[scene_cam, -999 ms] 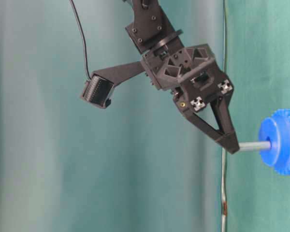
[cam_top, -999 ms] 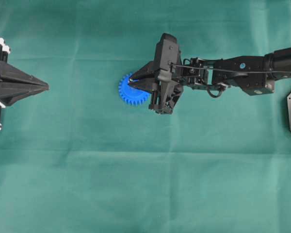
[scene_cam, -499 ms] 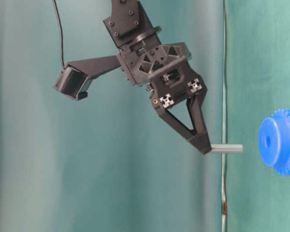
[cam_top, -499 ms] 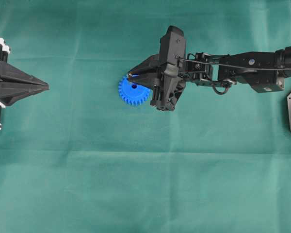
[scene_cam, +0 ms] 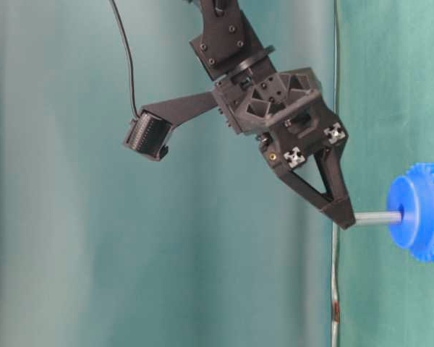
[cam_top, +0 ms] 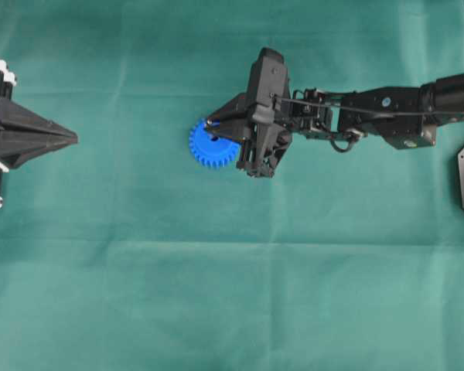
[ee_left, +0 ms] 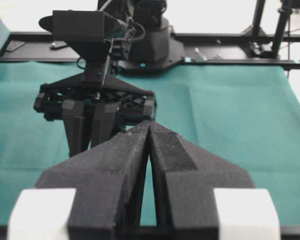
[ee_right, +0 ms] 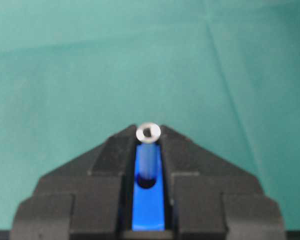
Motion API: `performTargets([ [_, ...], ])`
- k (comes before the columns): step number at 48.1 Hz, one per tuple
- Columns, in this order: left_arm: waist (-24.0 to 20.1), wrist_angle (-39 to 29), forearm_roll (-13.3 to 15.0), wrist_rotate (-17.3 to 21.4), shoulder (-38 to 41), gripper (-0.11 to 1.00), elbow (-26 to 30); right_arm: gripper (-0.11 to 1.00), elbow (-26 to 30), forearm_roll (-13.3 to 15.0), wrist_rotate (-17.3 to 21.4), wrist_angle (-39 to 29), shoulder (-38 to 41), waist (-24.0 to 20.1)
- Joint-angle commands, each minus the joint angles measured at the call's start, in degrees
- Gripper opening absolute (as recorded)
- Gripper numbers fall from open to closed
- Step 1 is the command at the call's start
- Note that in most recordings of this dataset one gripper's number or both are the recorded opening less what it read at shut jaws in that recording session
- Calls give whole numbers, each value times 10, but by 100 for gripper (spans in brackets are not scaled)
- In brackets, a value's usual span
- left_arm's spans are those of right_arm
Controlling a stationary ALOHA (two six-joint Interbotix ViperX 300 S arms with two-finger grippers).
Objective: Insert the shaft placed at a random location into the center hole of the medium gear at another random location.
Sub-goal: 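Press the shaft down into the gear's center hole with the right gripper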
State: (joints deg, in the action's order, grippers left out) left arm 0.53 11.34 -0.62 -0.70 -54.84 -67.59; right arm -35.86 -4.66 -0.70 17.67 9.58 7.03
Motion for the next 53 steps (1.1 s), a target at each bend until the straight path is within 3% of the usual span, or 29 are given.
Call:
performTargets([
  [1, 0, 4, -1, -1, 4, 0, 14, 14, 4, -2, 4, 8, -8, 1],
  [19, -1, 2, -1, -1, 4, 0, 14, 15, -7, 0, 1, 12, -54, 3],
  [53, -1, 5, -1, -1, 4, 0, 14, 15, -11, -6, 4, 25, -11, -2],
])
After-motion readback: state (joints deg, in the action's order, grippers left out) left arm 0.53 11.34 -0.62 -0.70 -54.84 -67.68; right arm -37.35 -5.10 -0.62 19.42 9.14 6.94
